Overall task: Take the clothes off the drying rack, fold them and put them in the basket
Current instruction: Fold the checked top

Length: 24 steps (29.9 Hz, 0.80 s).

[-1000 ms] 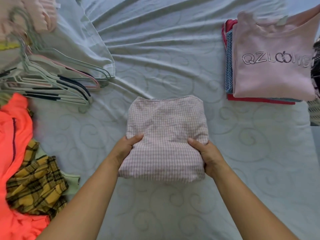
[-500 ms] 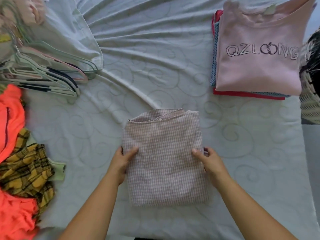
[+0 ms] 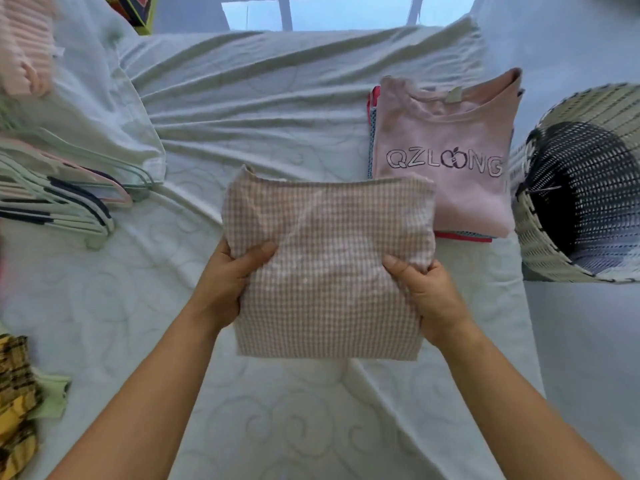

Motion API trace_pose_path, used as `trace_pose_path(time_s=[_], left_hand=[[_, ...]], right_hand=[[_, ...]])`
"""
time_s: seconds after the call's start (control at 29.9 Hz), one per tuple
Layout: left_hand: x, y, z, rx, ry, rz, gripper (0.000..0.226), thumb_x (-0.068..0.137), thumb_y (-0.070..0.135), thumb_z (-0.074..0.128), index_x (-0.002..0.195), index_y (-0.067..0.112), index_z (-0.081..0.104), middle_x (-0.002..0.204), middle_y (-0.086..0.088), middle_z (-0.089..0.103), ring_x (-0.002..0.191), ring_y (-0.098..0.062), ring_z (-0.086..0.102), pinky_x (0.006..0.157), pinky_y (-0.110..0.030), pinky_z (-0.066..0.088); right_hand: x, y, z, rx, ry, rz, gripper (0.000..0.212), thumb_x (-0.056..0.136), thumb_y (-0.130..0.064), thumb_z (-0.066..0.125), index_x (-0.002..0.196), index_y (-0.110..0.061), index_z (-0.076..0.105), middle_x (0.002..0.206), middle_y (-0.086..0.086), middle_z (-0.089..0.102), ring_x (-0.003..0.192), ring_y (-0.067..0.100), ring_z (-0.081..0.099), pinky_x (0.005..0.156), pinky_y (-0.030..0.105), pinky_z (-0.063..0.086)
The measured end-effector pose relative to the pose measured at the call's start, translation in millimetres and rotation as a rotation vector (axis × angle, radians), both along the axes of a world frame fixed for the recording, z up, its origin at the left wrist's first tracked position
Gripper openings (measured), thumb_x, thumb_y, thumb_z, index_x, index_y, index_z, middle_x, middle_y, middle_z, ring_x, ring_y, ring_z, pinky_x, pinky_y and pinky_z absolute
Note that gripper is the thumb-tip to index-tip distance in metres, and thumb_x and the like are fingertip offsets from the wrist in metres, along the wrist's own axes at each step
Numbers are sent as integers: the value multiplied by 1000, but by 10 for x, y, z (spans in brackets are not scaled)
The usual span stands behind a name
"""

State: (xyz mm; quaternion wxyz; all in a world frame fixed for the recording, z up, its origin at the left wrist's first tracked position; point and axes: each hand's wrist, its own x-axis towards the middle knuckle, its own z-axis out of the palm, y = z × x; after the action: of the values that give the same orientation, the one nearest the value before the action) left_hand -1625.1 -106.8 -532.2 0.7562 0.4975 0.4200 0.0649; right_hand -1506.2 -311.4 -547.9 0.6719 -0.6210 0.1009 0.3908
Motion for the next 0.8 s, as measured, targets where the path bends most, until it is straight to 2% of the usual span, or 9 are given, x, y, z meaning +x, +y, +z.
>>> trace_pose_path(time_s=[0.13, 0.23, 0.3, 0.37, 0.4, 0.47, 0.53, 0.6, 0.8], left_hand=[[938, -184, 329, 4, -182, -70, 33, 76, 12, 63, 105, 25, 54, 100, 5, 67, 86, -11, 69, 77, -31, 58], [1676, -282, 421, 50, -242, -100, 28, 86, 9, 60, 107, 24, 50, 103, 4, 62, 88, -11, 65, 73, -26, 58], [2100, -298, 401, 150, -203, -117, 38, 88, 17, 60, 121, 22, 43, 108, 7, 57, 89, -7, 60, 74, -22, 55], [2382, -293, 198, 304, -55, -166, 74, 88, 30, 61, 146, 17, 15, 136, -2, 45, 114, -15, 51, 94, -31, 45], [2437, -302, 45, 438, 65, -218, 85, 87, 36, 60, 148, 17, 4, 149, -6, 30, 129, -21, 40, 104, -37, 37], [2433, -421, -293, 767, 240, -381, 84, 88, 43, 57, 149, 18, 5, 156, -9, 13, 140, -27, 22, 113, -44, 25], [2362, -648, -579, 989, 286, -597, 72, 89, 50, 45, 149, 25, 12, 158, -4, 7, 143, -28, 12, 113, -50, 20], [2328, -879, -749, 1021, 352, -739, 61, 94, 52, 35, 148, 35, 11, 158, 4, -4, 145, -27, -2, 115, -51, 11], [2417, -942, -984, 1053, 431, -831, 57, 95, 54, 26, 146, 41, 4, 156, 10, -15, 143, -26, -15, 116, -51, 6]], right_hand=[[833, -257, 466, 5, -199, -81, 20, 71, -14, 66, 90, -15, 60, 72, -10, 72, 67, 8, 70, 56, 20, 55], [1500, -395, 627, -25, -305, -127, 16, 78, -17, 68, 91, -18, 59, 81, -9, 70, 66, 5, 69, 54, 19, 54], [1955, -410, 590, -38, -364, -112, 49, 59, -37, 78, 99, -17, 59, 93, -6, 68, 71, 6, 70, 58, 21, 54], [2286, -373, 455, -178, -373, -69, 95, 43, -59, 80, 121, -11, 51, 114, 2, 64, 94, 16, 68, 74, 32, 56], [2373, -352, 332, -321, -371, -33, 107, 50, -65, 76, 135, -9, 39, 130, 9, 54, 112, 23, 59, 88, 40, 52], [2431, -366, -6, -636, -511, 63, 96, 79, -58, 61, 148, -12, 13, 151, 15, 25, 136, 31, 31, 110, 45, 30], [2222, -354, -284, -805, -714, 242, 80, 88, -52, 50, 149, -21, 9, 156, 12, 9, 142, 31, 16, 114, 44, 17], [1974, -379, -531, -908, -771, 385, 66, 93, -50, 39, 149, -30, 10, 158, 7, -3, 143, 31, 5, 115, 47, 9], [1856, -379, -871, -929, -657, 362, 59, 97, -49, 27, 148, -34, 2, 158, 7, -8, 144, 29, 5, 113, 49, 12]])
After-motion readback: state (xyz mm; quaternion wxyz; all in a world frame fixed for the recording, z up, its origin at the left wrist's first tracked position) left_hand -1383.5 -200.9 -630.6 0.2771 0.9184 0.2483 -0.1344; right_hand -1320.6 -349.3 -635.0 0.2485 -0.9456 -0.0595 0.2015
